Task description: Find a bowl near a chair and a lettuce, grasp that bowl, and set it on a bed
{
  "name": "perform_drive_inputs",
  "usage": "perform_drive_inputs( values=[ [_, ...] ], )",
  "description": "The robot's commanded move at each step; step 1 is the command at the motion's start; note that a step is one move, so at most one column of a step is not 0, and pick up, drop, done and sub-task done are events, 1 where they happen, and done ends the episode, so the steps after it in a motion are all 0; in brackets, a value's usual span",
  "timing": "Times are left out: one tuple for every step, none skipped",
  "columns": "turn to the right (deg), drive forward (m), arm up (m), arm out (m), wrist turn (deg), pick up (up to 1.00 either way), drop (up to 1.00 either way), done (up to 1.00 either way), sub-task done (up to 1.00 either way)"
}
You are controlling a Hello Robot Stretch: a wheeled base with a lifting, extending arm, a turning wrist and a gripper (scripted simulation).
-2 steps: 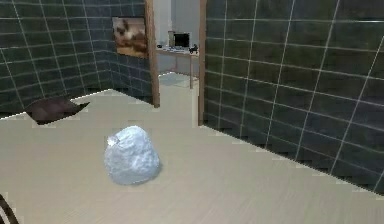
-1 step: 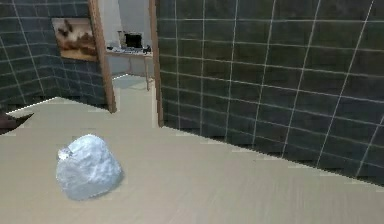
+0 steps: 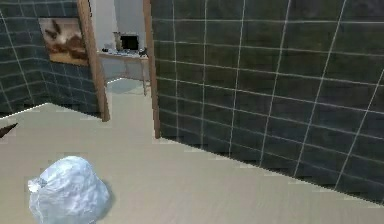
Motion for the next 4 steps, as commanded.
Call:
perform_drive_inputs(
  values=[
    [-45.0,0.00,0.00,0.00,0.0,0.00,0.00,0.00,0.00],
    [-45.0,0.00,0.00,0.00,0.0,0.00,0.00,0.00,0.00],
    [-12.0,0.00,0.00,0.00,0.0,0.00,0.00,0.00,0.00],
    [0.0,0.10,0.00,0.00,0.0,0.00,0.00,0.00,0.00]
  ],
)
